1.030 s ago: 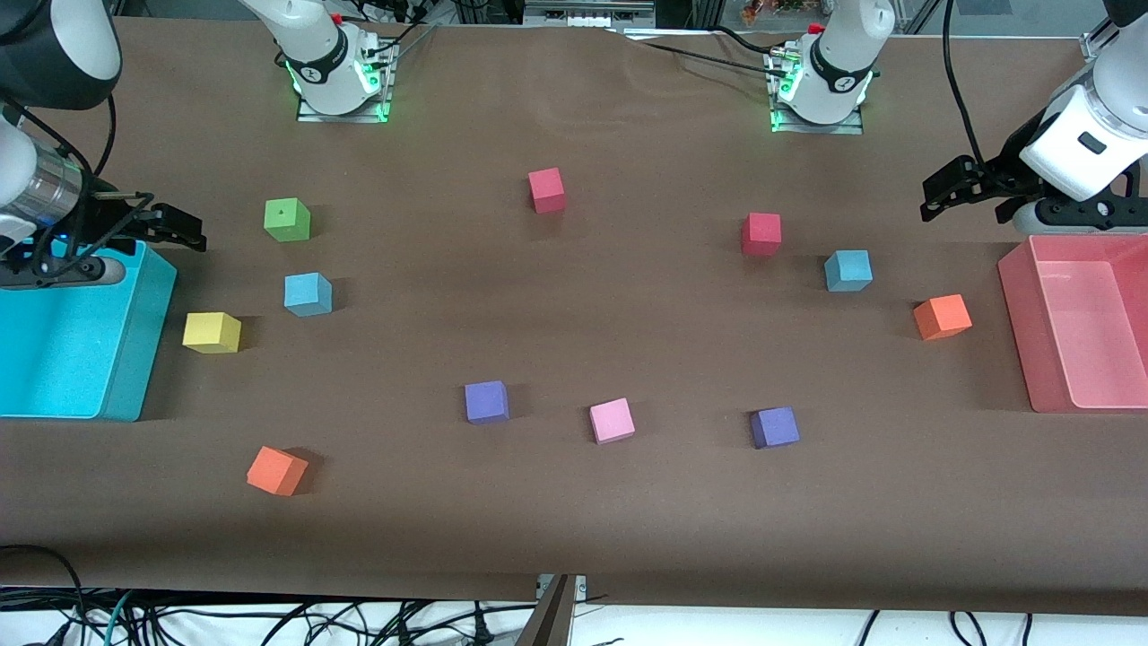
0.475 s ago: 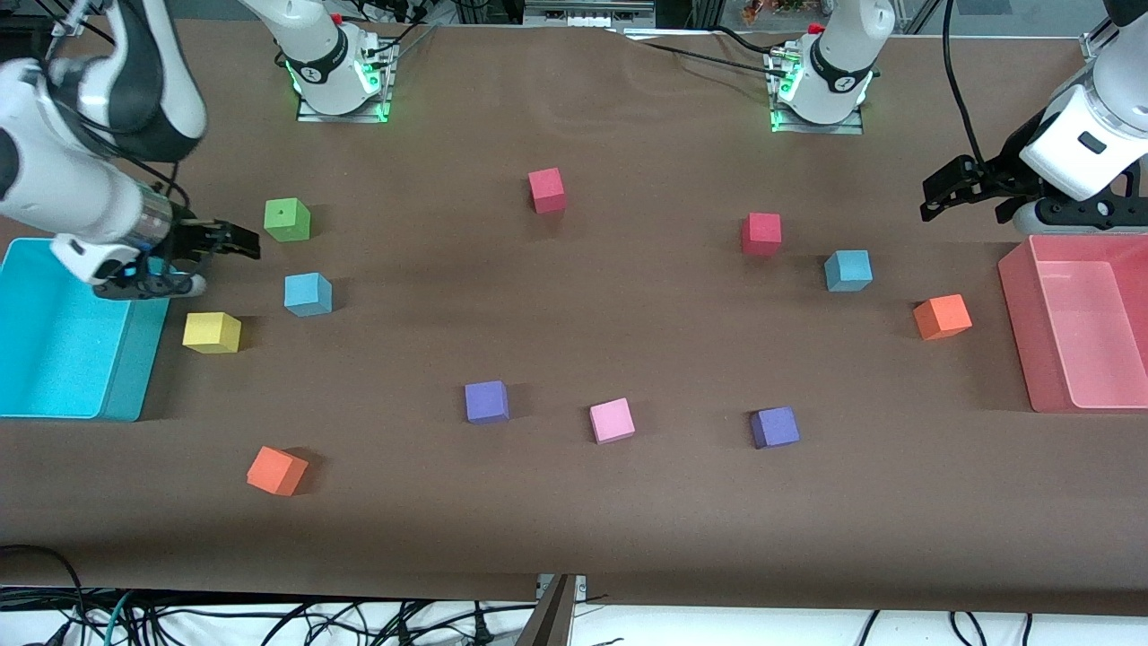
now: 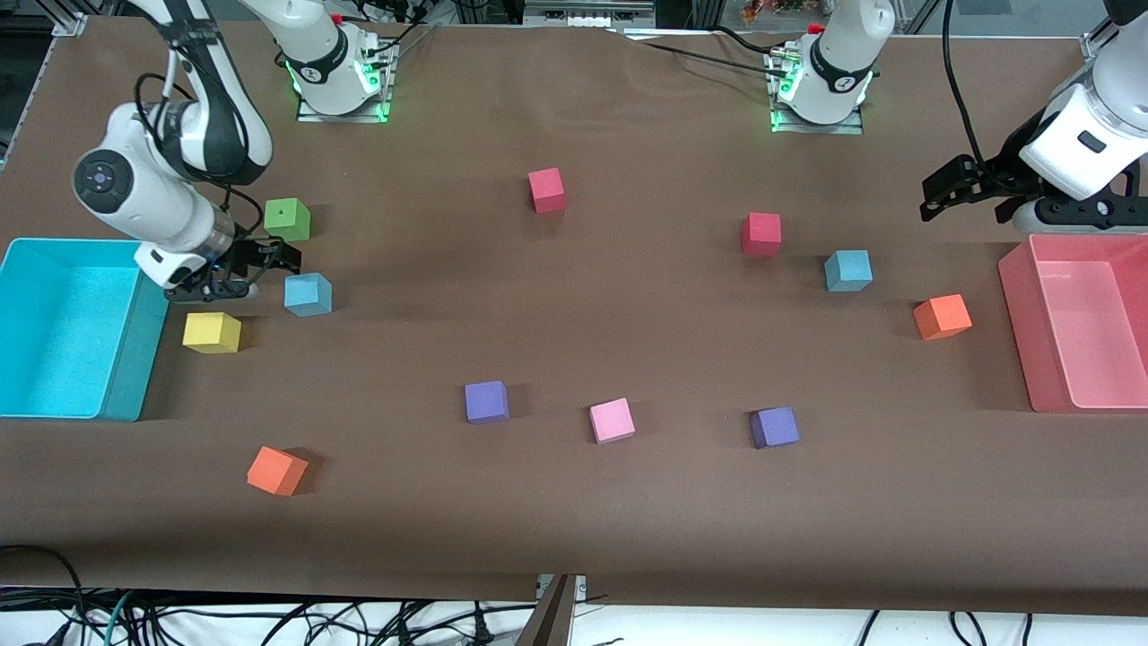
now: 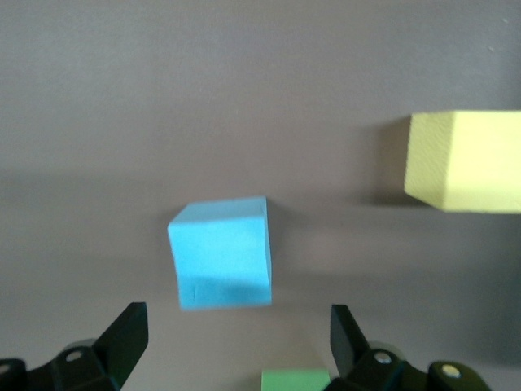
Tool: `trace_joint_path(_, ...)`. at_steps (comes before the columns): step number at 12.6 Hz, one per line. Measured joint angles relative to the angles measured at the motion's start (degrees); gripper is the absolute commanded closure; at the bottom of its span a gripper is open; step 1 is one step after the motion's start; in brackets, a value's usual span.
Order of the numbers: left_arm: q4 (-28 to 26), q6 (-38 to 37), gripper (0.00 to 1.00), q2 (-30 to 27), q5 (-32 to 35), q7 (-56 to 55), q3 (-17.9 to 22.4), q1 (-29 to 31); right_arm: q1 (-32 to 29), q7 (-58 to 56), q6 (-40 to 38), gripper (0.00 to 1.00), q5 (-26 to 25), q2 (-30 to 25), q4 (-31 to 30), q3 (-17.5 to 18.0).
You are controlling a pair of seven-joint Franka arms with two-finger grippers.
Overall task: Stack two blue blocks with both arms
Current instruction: 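Reach the right gripper to the light-blue cube and grasp it, then lift the light-blue cube with the right gripper toward the table middle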
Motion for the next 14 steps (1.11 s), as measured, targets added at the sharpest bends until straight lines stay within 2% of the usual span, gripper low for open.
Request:
trace_joint_path(2, 0.07, 0.00, 0.00, -0.01, 0.00, 0.00, -0.01, -0.33, 0.03, -0.88, 4.89, 0.01, -0.02, 2.86, -0.67, 0.73)
trace_joint_path(7, 0.07, 0.00, 0.00, -0.01, 0.00, 0.00, 0.00, -0.44, 0.21, -2.13, 10.42, 0.02, -0.04, 6.91, -0.73, 2.31)
trace_joint_path(8, 0.07, 0.00, 0.00, -0.01, 0.00, 0.00, 0.01, -0.44, 0.21, -2.27, 10.53, 0.07, -0.04, 7.24, -0.74, 2.31)
trace_joint_path(9, 0.07, 0.00, 0.00, -0.01, 0.00, 0.00, 0.01, -0.44, 0.21, -2.34, 10.53, 0.25, -0.04, 7.59, -0.76, 2.31)
trace_joint_path(10, 0.07, 0.00, 0.00, -0.01, 0.00, 0.00, 0.01, -0.44, 0.21, -2.38, 10.53, 0.57, -0.04, 8.07, -0.77, 2.31)
trace_joint_path(11, 0.07, 0.00, 0.00, -0.01, 0.00, 0.00, 0.01, -0.44, 0.21, -2.41, 10.53, 0.75, -0.04, 8.54, -0.77, 2.31)
trace_joint_path(12, 0.07, 0.00, 0.00, -0.01, 0.00, 0.00, 0.02, -0.44, 0.21, -2.50, 10.53, 0.82, -0.04, 8.84, -0.77, 2.31)
trace_joint_path(14, 0.07, 0.00, 0.00, -0.01, 0.00, 0.00, 0.15, -0.43, 0.21, -2.84, 10.53, 0.82, -0.05, 8.77, -0.70, 2.32)
